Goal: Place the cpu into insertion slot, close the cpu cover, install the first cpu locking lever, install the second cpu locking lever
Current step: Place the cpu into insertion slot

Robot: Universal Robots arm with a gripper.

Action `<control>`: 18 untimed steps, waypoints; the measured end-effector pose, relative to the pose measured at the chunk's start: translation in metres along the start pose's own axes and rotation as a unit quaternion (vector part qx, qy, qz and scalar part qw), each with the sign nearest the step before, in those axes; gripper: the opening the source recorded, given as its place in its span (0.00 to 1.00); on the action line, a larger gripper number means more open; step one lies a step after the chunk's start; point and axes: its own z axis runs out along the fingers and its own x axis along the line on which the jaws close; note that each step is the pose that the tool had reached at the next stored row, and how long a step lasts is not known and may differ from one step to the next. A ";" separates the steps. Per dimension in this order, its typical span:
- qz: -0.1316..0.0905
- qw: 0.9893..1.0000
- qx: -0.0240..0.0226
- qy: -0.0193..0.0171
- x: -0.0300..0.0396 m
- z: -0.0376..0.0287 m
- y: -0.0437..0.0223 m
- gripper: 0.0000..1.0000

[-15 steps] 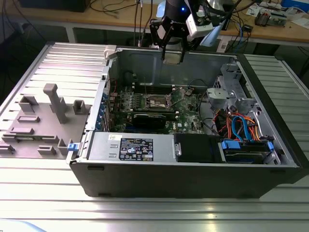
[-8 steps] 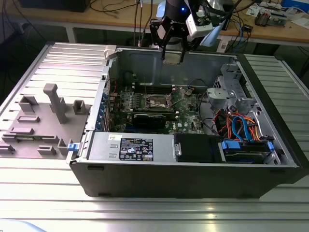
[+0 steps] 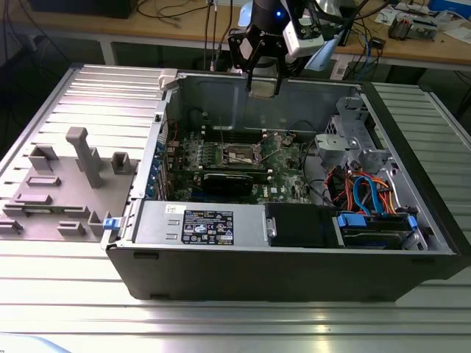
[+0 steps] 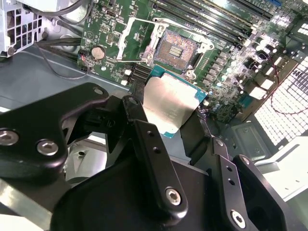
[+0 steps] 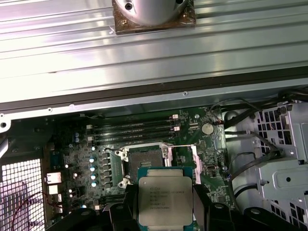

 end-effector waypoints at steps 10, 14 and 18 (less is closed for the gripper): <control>0.004 1.000 0.000 0.000 0.0000 0.0000 0.0000 0.54; 0.008 1.000 0.000 -0.001 0.0000 0.0000 0.0000 0.54; 0.011 1.000 0.000 -0.001 0.0000 0.0000 0.0000 0.54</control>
